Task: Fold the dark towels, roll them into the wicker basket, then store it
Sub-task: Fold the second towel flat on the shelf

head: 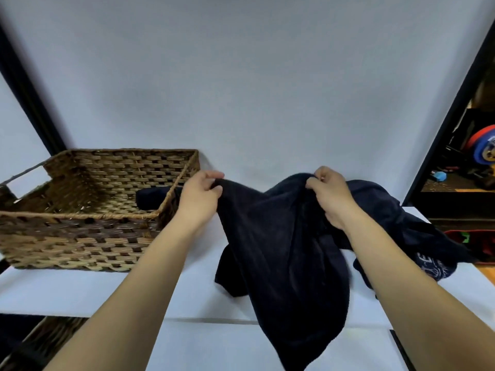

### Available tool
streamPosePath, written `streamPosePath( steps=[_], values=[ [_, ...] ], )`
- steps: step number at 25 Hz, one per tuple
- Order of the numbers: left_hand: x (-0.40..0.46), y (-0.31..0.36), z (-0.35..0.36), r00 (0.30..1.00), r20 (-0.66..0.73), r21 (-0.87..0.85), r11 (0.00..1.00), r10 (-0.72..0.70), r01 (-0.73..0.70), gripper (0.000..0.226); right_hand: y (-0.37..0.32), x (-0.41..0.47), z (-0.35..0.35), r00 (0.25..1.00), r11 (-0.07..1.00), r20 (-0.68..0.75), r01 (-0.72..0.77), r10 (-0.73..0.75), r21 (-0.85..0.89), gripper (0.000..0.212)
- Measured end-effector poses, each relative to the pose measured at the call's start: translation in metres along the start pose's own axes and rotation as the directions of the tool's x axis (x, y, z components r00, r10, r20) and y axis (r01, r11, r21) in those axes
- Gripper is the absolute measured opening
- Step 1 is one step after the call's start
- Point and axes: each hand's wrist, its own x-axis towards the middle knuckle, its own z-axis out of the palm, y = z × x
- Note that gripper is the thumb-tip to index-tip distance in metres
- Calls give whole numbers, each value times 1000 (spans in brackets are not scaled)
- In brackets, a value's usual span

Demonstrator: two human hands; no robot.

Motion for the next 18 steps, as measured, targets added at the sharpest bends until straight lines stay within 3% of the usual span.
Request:
streamPosePath(
  steps=[2, 3, 4, 6, 7, 9, 11, 13, 15, 17, 18],
  values=[
    [16, 39, -3, 985, -122, -145, 980, 122, -139, 31, -28, 10, -18, 987, 929, -160, 33, 29, 369, 18],
    [20, 55, -5, 974, -143, -155, 968, 177, -199, 31, -36, 13, -29, 989, 906, -144, 22, 43, 423, 14],
    [23, 63, -5, 964, -132, -83, 967, 230, -242, 30, -37, 15, -39, 995, 926, -86, -19, 55, 376, 18],
    [27, 52, -2, 961, -30, 272, 927, 276, -258, 29, -26, 12, -52, 991, 989, 54, -123, 119, 87, 25],
    [27, 36, 1, 971, 55, 459, 858, 234, -233, 29, -15, 9, -55, 980, 984, 114, -149, 160, -100, 32],
    [19, 0, 8, 973, 226, 679, 723, -43, -125, 29, 8, 1, -57, 946, 873, 218, -110, 238, -475, 46],
    [0, -24, 15, 856, 329, 813, 581, -399, -42, 33, 24, -8, -56, 900, 666, 249, -58, 357, -743, 49],
    [-11, -37, 23, 777, 338, 865, 500, -531, -34, 36, 39, -9, -52, 880, 569, 268, -3, 392, -822, 49],
    [1, -44, 30, 821, 292, 775, 624, -491, 97, 34, 42, -4, -42, 914, 705, 256, -44, 315, -708, 37],
    [29, -28, 37, 912, 186, 542, 812, -365, 214, 28, 27, 10, -32, 975, 918, 79, -165, 207, -362, 25],
    [45, -9, 40, 963, 110, 405, 896, -247, 183, 25, 12, 19, -27, 985, 977, -29, -174, 172, -121, 21]
  ],
)
